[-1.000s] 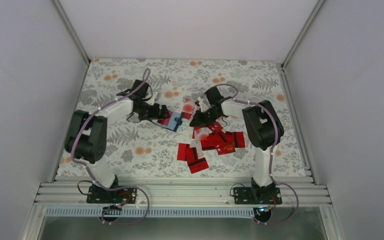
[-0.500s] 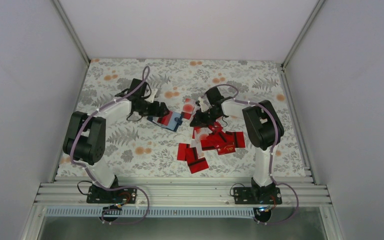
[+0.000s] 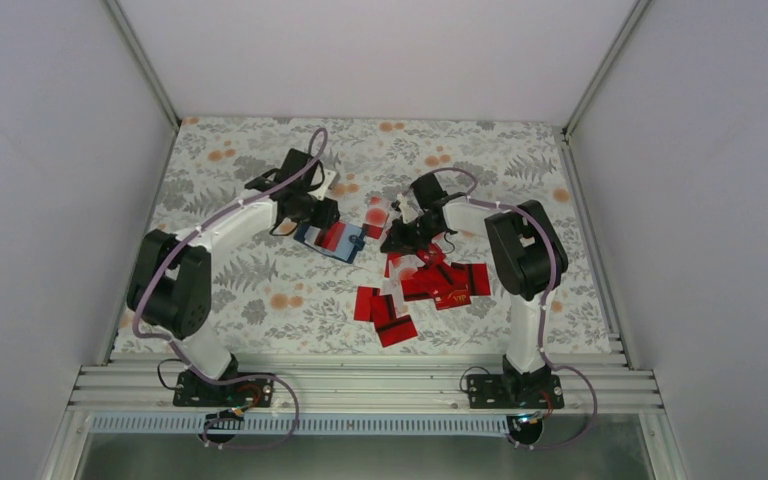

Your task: Put the credit cards into the card holder

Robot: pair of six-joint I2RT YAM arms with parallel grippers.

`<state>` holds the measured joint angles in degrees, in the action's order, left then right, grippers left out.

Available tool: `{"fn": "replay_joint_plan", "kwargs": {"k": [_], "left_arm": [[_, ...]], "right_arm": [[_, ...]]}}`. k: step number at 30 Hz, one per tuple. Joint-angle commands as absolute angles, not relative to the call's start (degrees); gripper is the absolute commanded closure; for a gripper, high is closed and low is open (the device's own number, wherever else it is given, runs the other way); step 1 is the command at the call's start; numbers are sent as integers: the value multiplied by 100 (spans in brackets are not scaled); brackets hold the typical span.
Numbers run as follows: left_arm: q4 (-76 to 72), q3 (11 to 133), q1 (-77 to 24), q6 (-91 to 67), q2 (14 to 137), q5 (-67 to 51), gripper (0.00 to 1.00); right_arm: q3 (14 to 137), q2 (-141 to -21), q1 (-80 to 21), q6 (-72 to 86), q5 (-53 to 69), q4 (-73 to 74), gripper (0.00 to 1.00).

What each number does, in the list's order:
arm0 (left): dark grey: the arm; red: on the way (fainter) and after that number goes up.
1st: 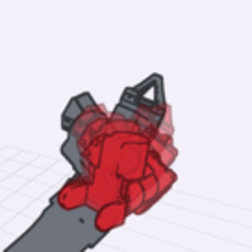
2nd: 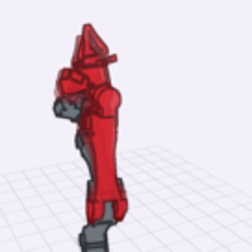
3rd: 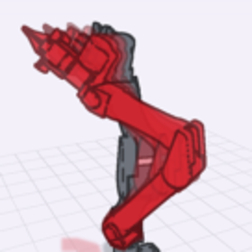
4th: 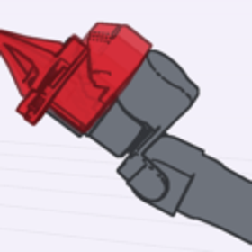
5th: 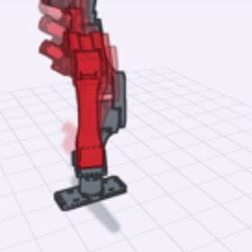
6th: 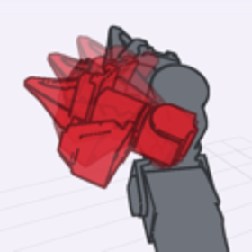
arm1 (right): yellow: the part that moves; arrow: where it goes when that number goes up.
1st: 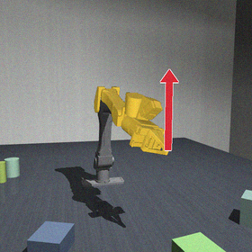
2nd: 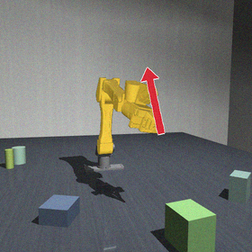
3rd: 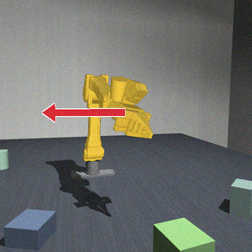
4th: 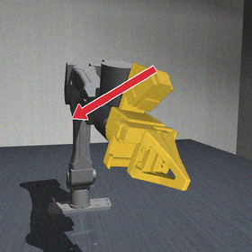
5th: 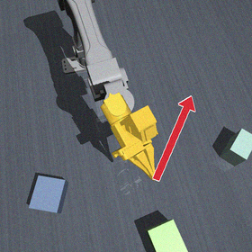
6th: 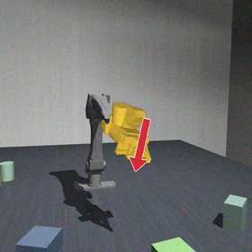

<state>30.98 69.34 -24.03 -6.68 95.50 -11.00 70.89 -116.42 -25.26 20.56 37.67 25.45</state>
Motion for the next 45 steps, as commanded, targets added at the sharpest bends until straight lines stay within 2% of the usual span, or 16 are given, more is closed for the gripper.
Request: {"fn": "replay_joint_plan", "kwargs": {"k": [1,11,28,36,45], "left_arm": [[3268,7083,-2422,-713,9977,-996,60],[3235,7228,-2421,-797,10602,-923,61],[3313,7297,-2426,-752,10927,-661,43],[3112,7281,-2421,-740,11124,-1122,44],[3041,7228,-2423,-681,11137,-1476,48]], "right_arm": [[7216,-11775,-2546,2138,3536,2679,88],[7732,-12063,-2632,2168,3713,2849,89],[8244,-12556,-2787,2048,3740,3177,91],[8386,-12713,-2843,2079,3746,3206,91],[8587,-12952,-2854,2166,3823,3167,91]]}}
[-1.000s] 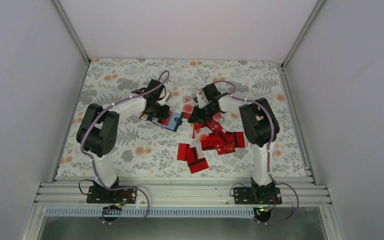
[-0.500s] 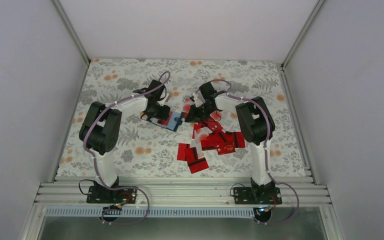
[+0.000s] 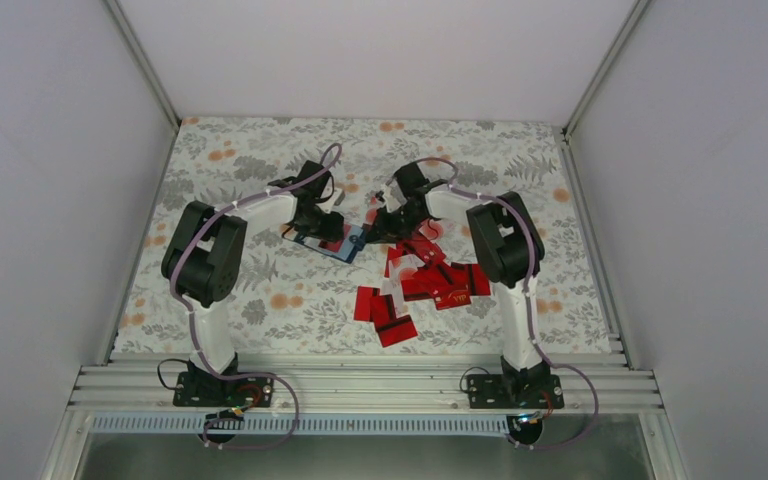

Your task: Put the credit cards into the card holder

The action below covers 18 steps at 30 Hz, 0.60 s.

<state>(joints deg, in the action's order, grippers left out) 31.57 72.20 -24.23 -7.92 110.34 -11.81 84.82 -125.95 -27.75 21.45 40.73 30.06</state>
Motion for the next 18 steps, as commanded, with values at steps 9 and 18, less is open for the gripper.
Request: {"fn": "replay_joint_plan", "kwargs": {"k": [9,18], "left_arm": [[2968,7205,-2441,-787,11065,-1851,52],[2747,7009,-2442,-1108,10974,-2303,53]], "right_arm": [[8814,-13171,-2857,2232,3889,3157,91],[8961,-13289,-2862,2250,3901,3160,91]]}}
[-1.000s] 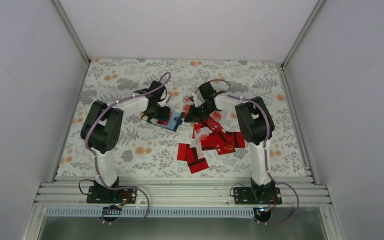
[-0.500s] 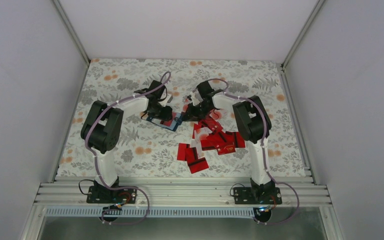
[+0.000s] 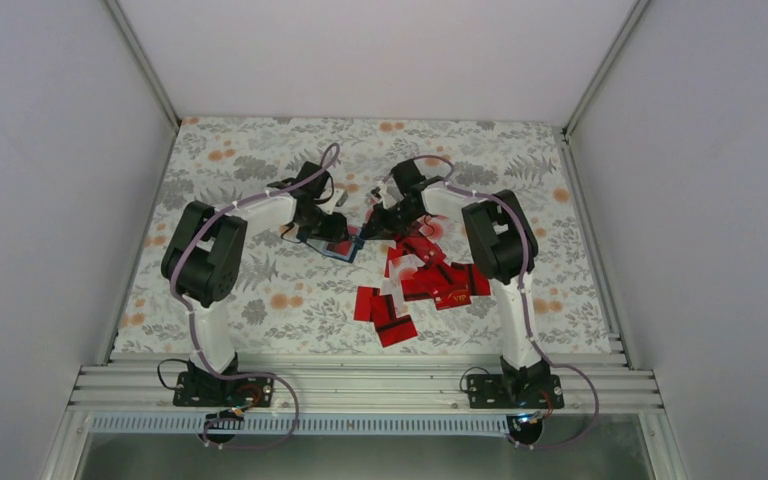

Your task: Put the credit cards into the card holder

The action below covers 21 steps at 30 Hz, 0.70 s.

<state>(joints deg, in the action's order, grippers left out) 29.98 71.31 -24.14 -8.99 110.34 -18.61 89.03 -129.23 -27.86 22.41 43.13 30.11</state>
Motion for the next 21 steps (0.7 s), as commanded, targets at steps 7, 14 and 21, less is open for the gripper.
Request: {"fn": "replay_joint_plan", "kwargs": {"k": [7,14,21], "left_arm": [[2814,6896,-2382,-1843,10669,-2307,52],[2918,6706,-2365,-2300,10169,-2355,47],[2875,6334,-2334,-2333,9867,-2454,42]], "right_arm": [[9044,-13238,-2848,2159,3738,3219,91],[9173,-13137,-2820,2059,3581,3296,90],[9431,-12910,-2776,1904,3254,3597,89]]}}
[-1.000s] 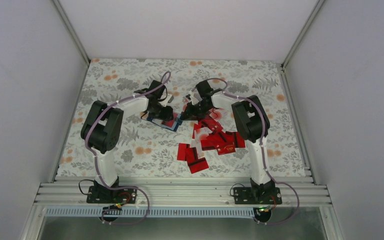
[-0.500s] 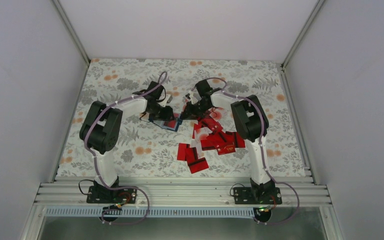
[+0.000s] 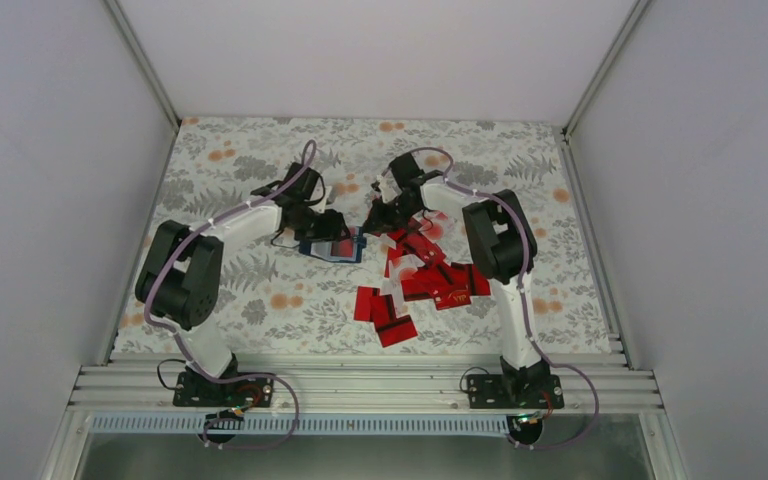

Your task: Put the credit cards into the card holder

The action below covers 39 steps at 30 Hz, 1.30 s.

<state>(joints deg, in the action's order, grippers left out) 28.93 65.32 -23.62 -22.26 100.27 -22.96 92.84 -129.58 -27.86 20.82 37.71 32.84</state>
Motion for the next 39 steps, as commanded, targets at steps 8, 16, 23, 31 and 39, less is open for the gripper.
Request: {"fn": "replay_joint_plan", "kwargs": {"k": [8,16,23,31,39], "left_arm": [[3002,6314,-2331,-2036,9460,-2241,44],[2925,6129,-2151,-1544,9383,-2042,59],[2820,6322,-2101,-1160,9815,-2218,65],[2751,6282,-2074,-1017,10172,-2224,72],[2708,6286,-2074,-967,10375,-2253,76]], "right_arm": [[8829,-11922,-2829,2117,3260,3601,88],[7507,-11077,-3372,3237,4113,2278,82],[7759,-11493,-3610,3596,4218,2136,75],[8095,-12022,-3567,3456,4158,2334,69],[8199,-12195,-3423,3266,4076,2521,68]]}}
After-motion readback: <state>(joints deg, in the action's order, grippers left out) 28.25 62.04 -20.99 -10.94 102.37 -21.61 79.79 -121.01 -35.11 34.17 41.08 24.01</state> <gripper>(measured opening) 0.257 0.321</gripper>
